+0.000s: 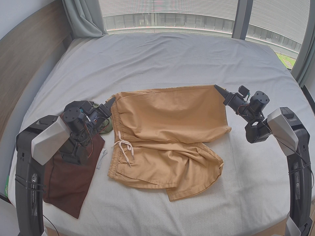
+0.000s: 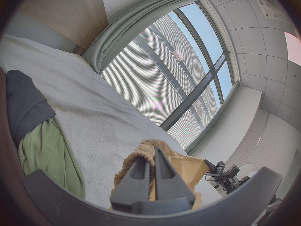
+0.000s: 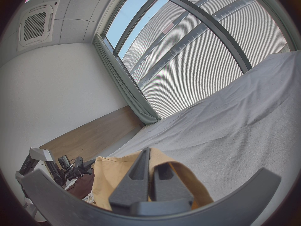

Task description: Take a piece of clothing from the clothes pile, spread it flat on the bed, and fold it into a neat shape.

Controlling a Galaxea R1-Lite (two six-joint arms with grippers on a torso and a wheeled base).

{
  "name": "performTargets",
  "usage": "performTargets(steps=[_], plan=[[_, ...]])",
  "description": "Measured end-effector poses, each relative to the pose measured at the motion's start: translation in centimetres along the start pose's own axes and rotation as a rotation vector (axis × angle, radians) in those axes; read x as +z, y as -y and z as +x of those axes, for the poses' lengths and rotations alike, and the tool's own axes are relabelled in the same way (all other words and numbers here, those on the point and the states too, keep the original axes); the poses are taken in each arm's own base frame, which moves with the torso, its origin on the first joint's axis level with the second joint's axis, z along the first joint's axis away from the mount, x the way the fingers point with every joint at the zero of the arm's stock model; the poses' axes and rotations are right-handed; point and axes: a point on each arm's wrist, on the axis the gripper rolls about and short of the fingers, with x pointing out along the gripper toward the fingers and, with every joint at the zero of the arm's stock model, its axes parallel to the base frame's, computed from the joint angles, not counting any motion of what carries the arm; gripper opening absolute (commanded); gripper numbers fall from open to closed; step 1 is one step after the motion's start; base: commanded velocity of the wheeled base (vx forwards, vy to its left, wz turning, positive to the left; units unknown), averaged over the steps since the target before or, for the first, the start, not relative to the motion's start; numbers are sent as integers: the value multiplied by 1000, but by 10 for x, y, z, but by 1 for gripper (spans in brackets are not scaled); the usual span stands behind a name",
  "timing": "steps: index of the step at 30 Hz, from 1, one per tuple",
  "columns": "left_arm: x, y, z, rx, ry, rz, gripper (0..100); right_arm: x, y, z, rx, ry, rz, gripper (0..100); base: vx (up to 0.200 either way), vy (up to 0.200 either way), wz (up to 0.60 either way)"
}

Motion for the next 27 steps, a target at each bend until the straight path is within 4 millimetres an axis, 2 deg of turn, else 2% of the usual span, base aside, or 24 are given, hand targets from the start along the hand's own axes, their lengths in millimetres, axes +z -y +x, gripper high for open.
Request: performTargets(steps=[1,2,16,27], plan=[[0,0,0,0,0,0,100,0,0,0,0,0,0,0,0,0,0],[-1,-1,0,1,-1,-1,100,0,1,1,1,1,-1,100,0,0,0],[-5,3,-3,11,-21,-78,100,-2,5,-4,-22,-5,3,100,0,0,0],[-9,6,-27,74,-87,-96,100,-13,-13,-26,-43,-55,37,100,0,0,0]])
